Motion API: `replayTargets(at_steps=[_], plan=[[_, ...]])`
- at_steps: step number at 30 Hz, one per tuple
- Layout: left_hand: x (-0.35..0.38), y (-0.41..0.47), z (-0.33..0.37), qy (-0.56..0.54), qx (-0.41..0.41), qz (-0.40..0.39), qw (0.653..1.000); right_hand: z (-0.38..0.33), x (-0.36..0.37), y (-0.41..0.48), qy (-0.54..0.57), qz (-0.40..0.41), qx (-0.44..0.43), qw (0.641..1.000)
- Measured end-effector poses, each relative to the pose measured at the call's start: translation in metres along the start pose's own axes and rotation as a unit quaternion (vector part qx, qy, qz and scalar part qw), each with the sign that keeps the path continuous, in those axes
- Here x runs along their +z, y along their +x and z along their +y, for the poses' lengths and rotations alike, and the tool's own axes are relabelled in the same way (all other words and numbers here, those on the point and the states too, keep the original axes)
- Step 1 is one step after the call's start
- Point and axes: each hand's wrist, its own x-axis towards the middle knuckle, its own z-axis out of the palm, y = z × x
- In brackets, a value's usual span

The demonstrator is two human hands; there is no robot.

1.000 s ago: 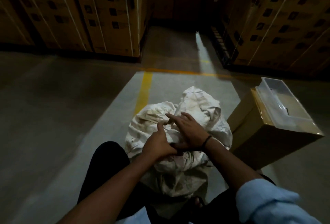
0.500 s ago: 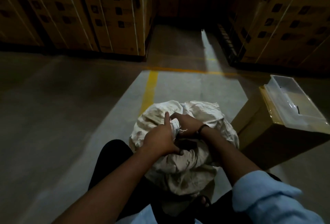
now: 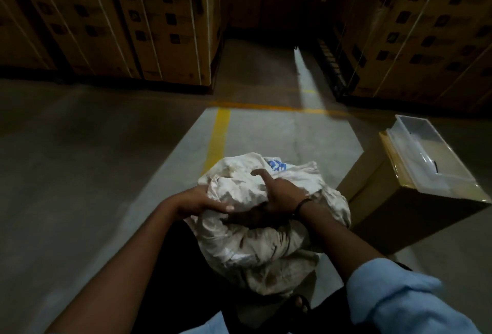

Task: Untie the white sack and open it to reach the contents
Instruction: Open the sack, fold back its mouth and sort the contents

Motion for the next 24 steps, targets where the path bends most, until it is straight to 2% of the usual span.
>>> replayTargets(at_steps=[1,2,3,4,5,7,8,9,10,11,13,15,17,19,21,23,24], plan=[[-0.004,0.005,0.003,0.162,-0.005,0.057,0.985,0.0,-0.001,0.005,0.034,-0.012,0.021,0.999],[-0.001,0.01,0.006,0.347,-0.023,0.125,0.929,-0.003,-0.004,0.01,0.062,-0.029,0.035,0.997],[0.012,0.013,0.013,0.501,-0.02,0.181,0.846,-0.006,-0.008,0.015,0.088,-0.046,0.042,0.994],[0.03,0.017,0.019,0.591,0.012,0.202,0.781,-0.012,-0.013,0.02,0.113,-0.063,0.041,0.991],[0.049,0.021,0.027,0.632,0.046,0.205,0.746,-0.016,-0.017,0.025,0.142,-0.076,0.035,0.986],[0.077,0.034,0.034,0.633,0.1,0.238,0.73,-0.025,-0.027,0.03,0.171,-0.069,0.031,0.982],[0.078,0.041,0.033,0.619,0.102,0.27,0.73,-0.027,-0.031,0.031,0.182,-0.048,0.042,0.981],[0.073,0.052,0.028,0.583,0.083,0.306,0.748,-0.025,-0.031,0.031,0.201,-0.024,0.061,0.977],[0.064,0.064,0.021,0.546,0.061,0.3,0.78,-0.023,-0.029,0.03,0.221,0.005,0.066,0.973],[0.057,0.065,0.021,0.496,0.035,0.281,0.821,-0.021,-0.026,0.027,0.229,0.03,0.052,0.972],[0.041,0.074,0.02,0.396,0.016,0.203,0.895,-0.02,-0.018,0.017,0.174,0.069,0.007,0.982],[0.035,0.07,0.029,0.282,0.046,0.133,0.949,-0.017,-0.011,0.008,0.071,0.131,-0.028,0.988],[0.021,0.064,0.038,0.158,0.038,0.078,0.984,-0.011,0.004,-0.001,-0.032,0.15,-0.041,0.987],[0.001,0.048,0.046,0.013,-0.031,0.065,0.997,-0.002,0.024,-0.004,-0.073,0.161,0.002,0.984],[-0.022,0.037,0.046,-0.066,-0.1,0.041,0.992,0.001,0.037,-0.003,-0.008,0.171,0.078,0.982],[-0.036,0.032,0.049,-0.013,-0.12,0.044,0.992,-0.001,0.032,0.0,0.073,0.129,0.138,0.979],[-0.04,0.034,0.052,0.066,-0.127,0.067,0.987,-0.002,0.027,0.003,0.104,0.105,0.135,0.98]])
